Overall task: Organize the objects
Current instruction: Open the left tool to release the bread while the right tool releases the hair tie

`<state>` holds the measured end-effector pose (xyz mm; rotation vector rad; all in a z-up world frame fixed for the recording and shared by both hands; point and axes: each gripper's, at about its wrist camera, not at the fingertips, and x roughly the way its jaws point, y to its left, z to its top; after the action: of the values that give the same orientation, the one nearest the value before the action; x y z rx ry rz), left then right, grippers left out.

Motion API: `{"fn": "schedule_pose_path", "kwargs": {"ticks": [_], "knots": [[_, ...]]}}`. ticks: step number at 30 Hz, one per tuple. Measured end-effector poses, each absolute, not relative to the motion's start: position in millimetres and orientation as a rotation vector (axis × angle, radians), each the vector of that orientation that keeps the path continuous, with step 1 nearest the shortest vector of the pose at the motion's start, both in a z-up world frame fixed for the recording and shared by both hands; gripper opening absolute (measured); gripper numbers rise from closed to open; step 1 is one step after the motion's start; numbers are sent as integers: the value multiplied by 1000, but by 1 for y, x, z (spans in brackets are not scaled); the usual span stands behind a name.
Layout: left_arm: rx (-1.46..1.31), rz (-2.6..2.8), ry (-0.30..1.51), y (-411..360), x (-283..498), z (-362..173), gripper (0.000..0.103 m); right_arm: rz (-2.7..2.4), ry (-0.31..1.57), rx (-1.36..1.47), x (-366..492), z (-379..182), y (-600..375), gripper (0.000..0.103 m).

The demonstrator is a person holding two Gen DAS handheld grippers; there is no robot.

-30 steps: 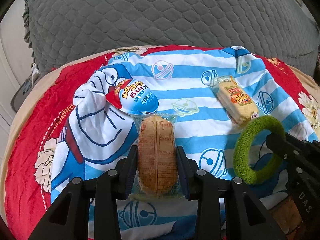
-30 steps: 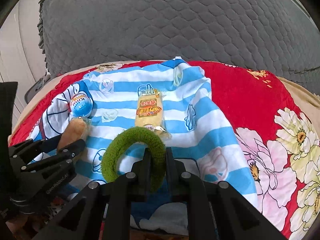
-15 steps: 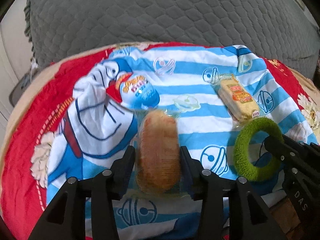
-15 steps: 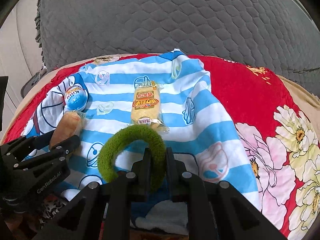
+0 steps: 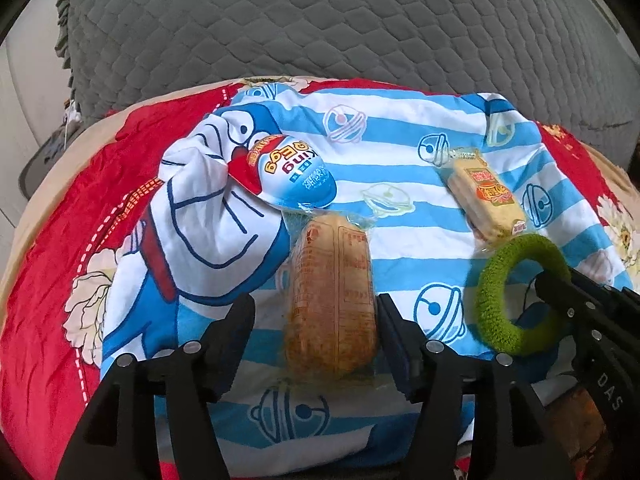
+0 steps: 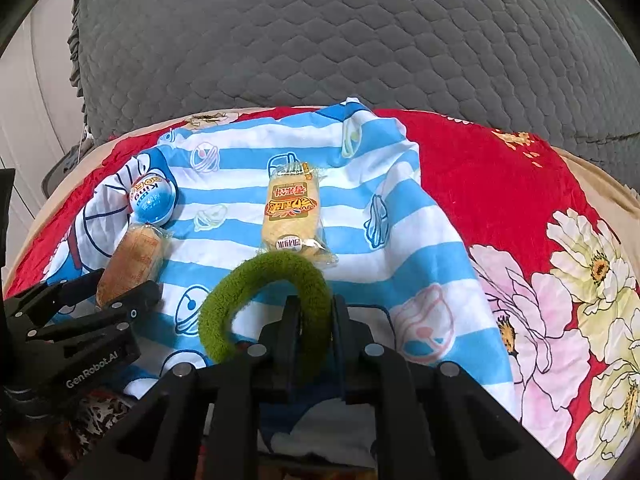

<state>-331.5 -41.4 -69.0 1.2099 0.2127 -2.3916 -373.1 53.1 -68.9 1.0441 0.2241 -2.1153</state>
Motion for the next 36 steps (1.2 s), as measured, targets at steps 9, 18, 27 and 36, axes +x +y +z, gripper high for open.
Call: {"fn": "schedule_pose_path", "kwargs": {"ticks": [9,18,27,36], "knots": [[1203,-2389,247,-45,-325,-65,74,-2110,208,1050,-372,-62,55,43],[1200,-2387,251,-42,-322,-59,75,-2141,202,1021,-372,-49,61,61],[1223,-2389,260,-37,-319,-51,75,-2157,211,1009,-370,-38,63,68],[1226,-2392,259,-28,-312,-39,75,-2160,213,991,-361,-20,69,73]]}}
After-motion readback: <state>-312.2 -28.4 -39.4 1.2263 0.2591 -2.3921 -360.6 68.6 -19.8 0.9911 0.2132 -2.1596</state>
